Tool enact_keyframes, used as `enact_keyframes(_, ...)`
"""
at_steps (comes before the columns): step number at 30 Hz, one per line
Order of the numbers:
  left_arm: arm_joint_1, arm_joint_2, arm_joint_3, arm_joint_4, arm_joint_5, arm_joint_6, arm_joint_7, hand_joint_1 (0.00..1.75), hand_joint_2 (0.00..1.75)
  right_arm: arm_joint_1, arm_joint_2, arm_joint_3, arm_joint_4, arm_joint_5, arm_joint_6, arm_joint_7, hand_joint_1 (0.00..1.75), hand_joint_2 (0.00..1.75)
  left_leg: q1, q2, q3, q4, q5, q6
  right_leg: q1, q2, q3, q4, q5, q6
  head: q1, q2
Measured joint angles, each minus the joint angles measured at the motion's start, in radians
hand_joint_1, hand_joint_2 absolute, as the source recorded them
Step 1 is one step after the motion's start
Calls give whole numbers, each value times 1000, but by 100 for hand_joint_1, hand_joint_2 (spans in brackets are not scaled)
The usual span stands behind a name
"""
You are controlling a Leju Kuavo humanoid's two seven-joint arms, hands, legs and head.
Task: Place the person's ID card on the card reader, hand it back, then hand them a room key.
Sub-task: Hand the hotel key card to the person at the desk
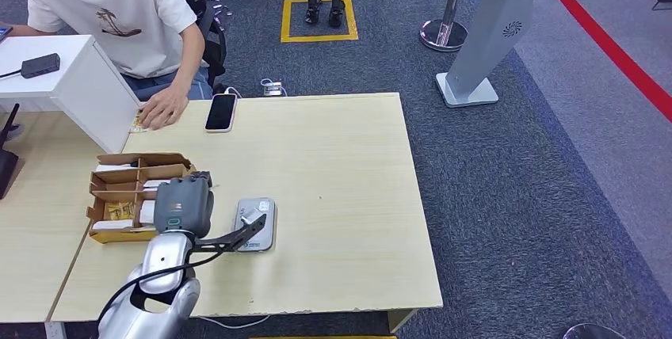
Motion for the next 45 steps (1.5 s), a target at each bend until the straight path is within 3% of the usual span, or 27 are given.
enact_keyframes(7, -58, 56, 8, -47, 0, -3, 27, 175, 175, -1, 0, 0, 0, 12, 4, 0, 0, 0, 0, 0, 0, 0, 0, 0, 0, 0, -1, 0, 0, 0, 0, 0)
enact_keyframes(17, -244, 157, 62, -56, 0, -43, 22, 175, 175, -1, 0, 0, 0, 39, 13, 6, 0, 0, 0, 0, 0, 0, 0, -1, 0, 0, -1, 0, 0, 0, 0, 0)
enact_keyframes(25, -327, 217, 129, 11, 0, -34, 30, 175, 175, -3, 0, 0, -1, 54, 14, 16, 0, 0, 0, 0, 0, 0, 0, -1, 0, 1, -1, 0, 0, 0, 0, 0)
enact_keyframes(45, -355, 214, 170, 154, 0, -23, 15, 175, 175, -4, -1, 0, -1, 47, 12, 18, 0, 0, 0, 1, 0, 0, 0, 0, 0, 2, -2, 0, 0, 0, 0, 0)
